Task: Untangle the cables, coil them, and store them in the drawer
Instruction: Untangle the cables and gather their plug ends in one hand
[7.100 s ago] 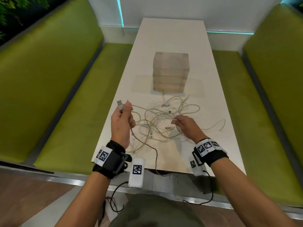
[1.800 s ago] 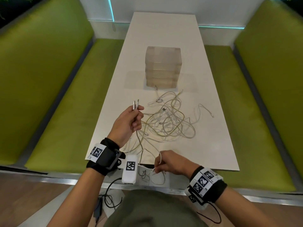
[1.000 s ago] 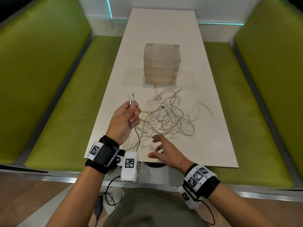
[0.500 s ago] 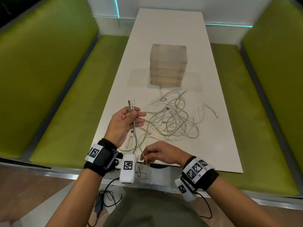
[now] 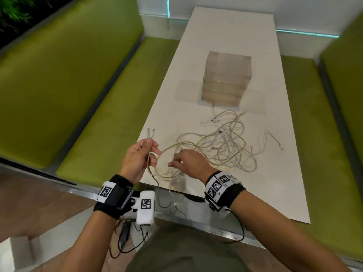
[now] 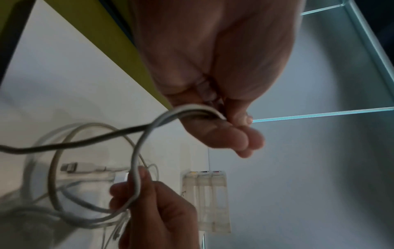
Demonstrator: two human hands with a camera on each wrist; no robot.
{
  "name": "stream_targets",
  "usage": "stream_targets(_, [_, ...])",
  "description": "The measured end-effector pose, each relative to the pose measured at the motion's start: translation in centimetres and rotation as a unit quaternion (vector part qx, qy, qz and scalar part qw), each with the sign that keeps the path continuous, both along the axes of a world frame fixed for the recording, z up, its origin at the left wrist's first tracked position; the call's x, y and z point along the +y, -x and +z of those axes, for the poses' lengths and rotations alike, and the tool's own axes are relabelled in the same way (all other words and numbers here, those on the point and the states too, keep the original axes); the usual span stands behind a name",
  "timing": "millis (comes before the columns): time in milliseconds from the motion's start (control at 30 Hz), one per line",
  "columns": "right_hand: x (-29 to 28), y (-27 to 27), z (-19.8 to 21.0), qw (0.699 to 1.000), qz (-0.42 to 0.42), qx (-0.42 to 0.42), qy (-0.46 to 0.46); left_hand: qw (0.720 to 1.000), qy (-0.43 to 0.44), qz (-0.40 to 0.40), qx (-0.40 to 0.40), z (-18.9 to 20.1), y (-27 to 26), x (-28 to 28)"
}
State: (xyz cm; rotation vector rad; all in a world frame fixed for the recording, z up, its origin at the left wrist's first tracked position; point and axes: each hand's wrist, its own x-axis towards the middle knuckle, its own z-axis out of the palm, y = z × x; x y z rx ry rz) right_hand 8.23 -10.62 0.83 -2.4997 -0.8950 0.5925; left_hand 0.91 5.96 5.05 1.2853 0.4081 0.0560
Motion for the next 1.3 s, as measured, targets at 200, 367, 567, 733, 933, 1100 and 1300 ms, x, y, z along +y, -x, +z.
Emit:
stream_targets(200, [1.5,0.3,-1.0,0.981,0.051,-0.024,0.183,1.000,-0.006,0.013,-0.006,-0.6,-0.5,0.1])
stream_targets(367, [0.4,-0.2,-0.6,0.979,0.049,0.013,0.198,1.000,-0.016,-0.003,-0.005,-1.2,-0.7,0.5])
stream_targets(567, [1.5,0.1,-0.7,0.983,-0.086,-0.004,0.160,0.999,-0.038,0.000,-0.002,-1.9,-0.5,0.5])
stream_targets(733, [2.8,0.9,-1.5,0.983,-0.095,0.032,0.153,0.999,-0.045,-0.001,0.013,-2.3,0.1,0.2])
stream_targets(933, [2.7,1.5,-1.1,0.981,-0.101,-0.003,0.164,1.000,-0.012,0.011,0.016,-2.6,0.2,-0.2])
stream_targets(1100, [2.3,2.7,-0.8,0.981,-0.089,-0.031,0.170,1.000,0.006,0.012,0.023,-2.9,0.1,-0.5])
stream_targets(1300, [-1.5,1.7,2.5,0.937,-0.228,0.142,-0.225,0.999,0.022,0.016,0.021,-3.1,-0.4,-2.8])
